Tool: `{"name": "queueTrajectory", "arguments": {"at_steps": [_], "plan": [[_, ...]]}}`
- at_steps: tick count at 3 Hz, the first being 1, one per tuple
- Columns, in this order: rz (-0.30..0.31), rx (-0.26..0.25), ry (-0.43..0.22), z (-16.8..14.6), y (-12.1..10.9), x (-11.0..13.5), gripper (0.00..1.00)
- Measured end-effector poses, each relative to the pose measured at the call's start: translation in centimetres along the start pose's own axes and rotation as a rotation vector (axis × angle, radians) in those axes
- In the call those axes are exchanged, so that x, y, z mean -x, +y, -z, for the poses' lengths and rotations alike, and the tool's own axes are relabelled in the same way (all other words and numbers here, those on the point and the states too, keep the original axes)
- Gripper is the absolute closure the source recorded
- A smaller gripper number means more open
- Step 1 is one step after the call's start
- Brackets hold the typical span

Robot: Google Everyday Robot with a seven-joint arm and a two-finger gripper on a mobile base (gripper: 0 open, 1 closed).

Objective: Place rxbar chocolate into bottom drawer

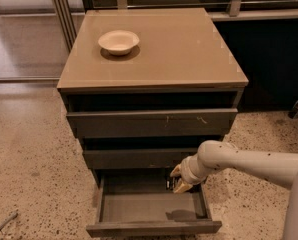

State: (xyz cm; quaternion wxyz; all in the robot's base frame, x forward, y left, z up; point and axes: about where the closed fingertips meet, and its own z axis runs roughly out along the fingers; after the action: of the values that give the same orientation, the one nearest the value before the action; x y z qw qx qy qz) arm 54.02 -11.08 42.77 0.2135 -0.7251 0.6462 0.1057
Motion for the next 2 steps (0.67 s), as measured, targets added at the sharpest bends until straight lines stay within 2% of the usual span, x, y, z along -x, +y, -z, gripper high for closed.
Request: {"name": "queueTrajectory", "arguments": {"at_steps": [1, 2], "plan": [[0.019, -0.069, 0.045, -3.8, -1.4, -3.2, 1.00], [0.003, -0.102, 0.048, -8.1, -2.6, -6.0, 1.00]]}}
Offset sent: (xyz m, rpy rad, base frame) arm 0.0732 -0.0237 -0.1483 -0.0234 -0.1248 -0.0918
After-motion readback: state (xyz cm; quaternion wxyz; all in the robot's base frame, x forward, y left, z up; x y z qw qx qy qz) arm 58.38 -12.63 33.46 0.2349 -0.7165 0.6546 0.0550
